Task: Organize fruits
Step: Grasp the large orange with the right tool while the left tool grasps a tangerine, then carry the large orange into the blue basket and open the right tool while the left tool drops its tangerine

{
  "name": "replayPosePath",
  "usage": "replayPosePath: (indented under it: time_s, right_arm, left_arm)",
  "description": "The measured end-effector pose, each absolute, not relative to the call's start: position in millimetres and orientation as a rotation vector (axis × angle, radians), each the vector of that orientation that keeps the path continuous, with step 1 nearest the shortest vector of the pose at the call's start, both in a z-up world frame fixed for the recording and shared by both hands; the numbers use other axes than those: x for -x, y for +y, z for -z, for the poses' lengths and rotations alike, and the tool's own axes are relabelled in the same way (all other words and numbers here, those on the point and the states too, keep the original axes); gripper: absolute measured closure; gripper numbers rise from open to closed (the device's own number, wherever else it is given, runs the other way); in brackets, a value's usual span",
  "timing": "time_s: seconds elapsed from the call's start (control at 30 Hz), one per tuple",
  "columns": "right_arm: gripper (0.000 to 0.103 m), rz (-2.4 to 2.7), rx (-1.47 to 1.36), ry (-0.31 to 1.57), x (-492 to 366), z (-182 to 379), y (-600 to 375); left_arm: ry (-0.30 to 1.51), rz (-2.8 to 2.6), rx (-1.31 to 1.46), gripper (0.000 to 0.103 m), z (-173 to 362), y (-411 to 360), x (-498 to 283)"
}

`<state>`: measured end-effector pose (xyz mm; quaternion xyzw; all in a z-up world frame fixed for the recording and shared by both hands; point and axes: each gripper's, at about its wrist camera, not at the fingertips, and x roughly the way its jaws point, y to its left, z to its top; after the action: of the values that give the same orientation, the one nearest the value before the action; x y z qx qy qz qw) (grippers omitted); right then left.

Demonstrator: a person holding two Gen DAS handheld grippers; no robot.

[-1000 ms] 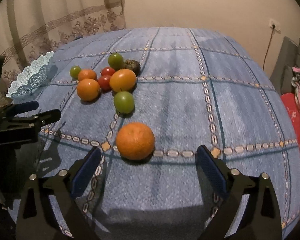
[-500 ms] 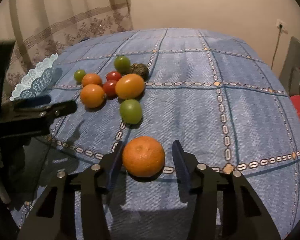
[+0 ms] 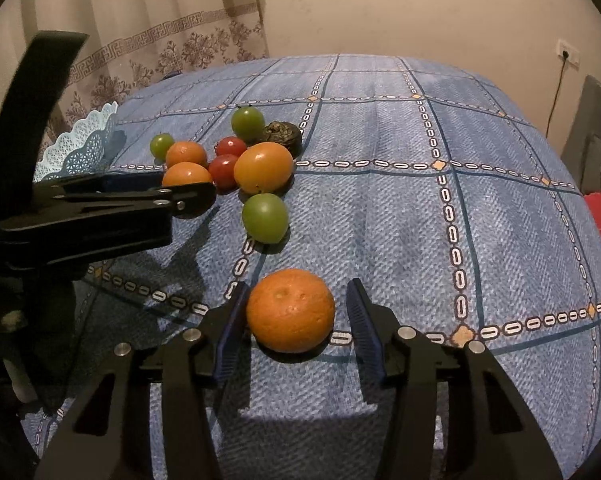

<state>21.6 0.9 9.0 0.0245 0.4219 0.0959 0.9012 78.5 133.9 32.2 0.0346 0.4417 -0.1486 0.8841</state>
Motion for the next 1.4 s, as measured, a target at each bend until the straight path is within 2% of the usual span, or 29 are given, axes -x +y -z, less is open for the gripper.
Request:
replayPosePath:
  time_s: [0.1, 0.13, 0.37, 0.6, 1.03, 1.4]
  right_arm:
    - [0.051, -0.199, -0.049, 0.873, -21.6, -8.9, 1.3]
    - [0.051, -0.2, -0.048, 0.873, -21.9, -8.8, 1.3]
    - [0.051, -0.202, -0.054, 0.871, -23.4, -9.1, 0.9]
    - [0.063, -0.21, -0.072, 0.849, -20.6, -13.3, -3.6]
    - [0.064, -0.268, -0.144, 0.837, -15.2, -24.6, 4.1]
    - [0.064, -0.29, -0.184, 0.775, -25.8, -51.8, 24.7]
  left_arm:
    - [0.908, 0.335, -0.061, 0.052, -31.6, 134.5, -77.0]
    - [0.907, 0.353, -0.053, 0.06, -32.0, 134.1, -75.8]
    - [0.893, 0.354, -0.037, 0.06, -36.4, 138.6, -63.2]
    - [0.86, 0.333, 0.002, 0.06, -48.2, 153.7, -47.5]
    - [0.74, 0.213, -0.005, 0.06, -71.6, 193.7, -27.5]
    - [0.645, 0.029, 0.041, 0.06, -98.1, 265.4, -26.7]
